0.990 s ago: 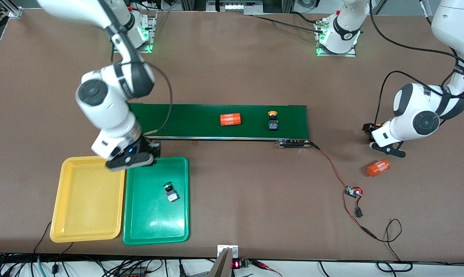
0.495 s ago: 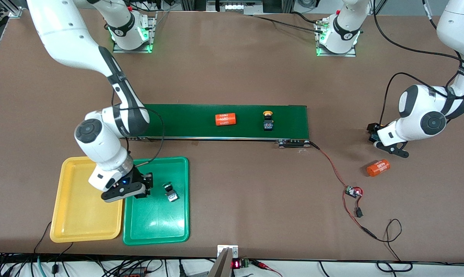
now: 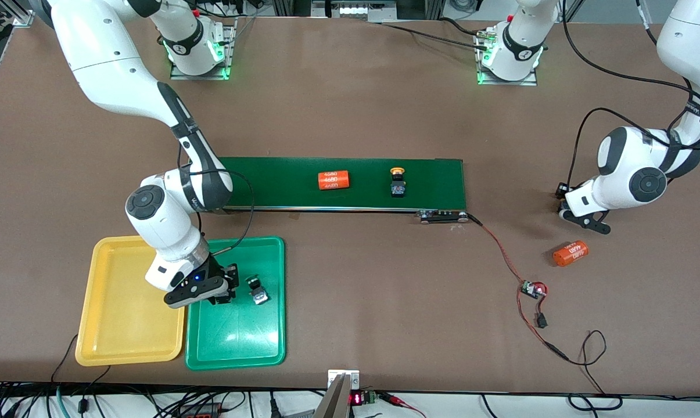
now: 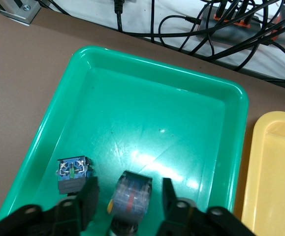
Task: Sort buttons by color to trays
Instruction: 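Drop the button into the green tray while the left gripper grasps another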
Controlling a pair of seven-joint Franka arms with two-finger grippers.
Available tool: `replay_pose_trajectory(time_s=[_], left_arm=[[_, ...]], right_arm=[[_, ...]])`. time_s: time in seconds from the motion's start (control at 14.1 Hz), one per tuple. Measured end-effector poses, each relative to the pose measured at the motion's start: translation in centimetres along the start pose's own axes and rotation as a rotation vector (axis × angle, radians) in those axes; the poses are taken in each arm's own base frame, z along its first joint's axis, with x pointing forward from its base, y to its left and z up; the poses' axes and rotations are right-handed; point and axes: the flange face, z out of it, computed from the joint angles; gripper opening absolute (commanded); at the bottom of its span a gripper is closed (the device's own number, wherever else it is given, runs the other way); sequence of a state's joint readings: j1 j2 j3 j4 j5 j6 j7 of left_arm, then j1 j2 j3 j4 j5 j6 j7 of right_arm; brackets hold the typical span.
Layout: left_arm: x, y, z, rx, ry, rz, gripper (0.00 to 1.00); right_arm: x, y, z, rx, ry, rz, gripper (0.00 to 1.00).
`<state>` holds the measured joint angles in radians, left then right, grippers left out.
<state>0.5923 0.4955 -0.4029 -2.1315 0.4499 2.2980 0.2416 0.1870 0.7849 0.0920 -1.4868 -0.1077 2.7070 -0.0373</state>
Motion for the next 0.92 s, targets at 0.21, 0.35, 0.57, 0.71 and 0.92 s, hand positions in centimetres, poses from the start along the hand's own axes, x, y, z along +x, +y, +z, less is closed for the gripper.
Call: replay_pose_trajectory(time_s=[0.21, 0.35, 0.57, 0.71, 0.92], left_arm=[[0.9, 2.0, -3.0, 0.037, -0.002, 0.041, 0.11], [2.2, 5.8, -6.7, 0.083, 0.0, 0.11, 0.11], [3.8, 13.2, -11.6, 0.062, 0.046, 0.155, 0.11], [4.6, 18.2, -13.2, -0.028, 0.077, 0.14, 0.1], [5.5, 24.6, -13.8, -0.107, 0.091, 0.065, 0.09]], right_arm=[[0.0, 0.0, 0.0, 0.0, 0.0, -0.002, 1.0], [0.0, 0.0, 0.0, 0.001, -0.002, -0.003, 1.0], [-0.9, -0.2, 0.8, 0.004, -0.024, -0.004, 1.0], [-1.8, -0.2, 1.1, 0.006, -0.043, 0.0, 1.0], [-4.3, 1.5, 0.2, -0.002, -0.089, 0.029, 1.0]])
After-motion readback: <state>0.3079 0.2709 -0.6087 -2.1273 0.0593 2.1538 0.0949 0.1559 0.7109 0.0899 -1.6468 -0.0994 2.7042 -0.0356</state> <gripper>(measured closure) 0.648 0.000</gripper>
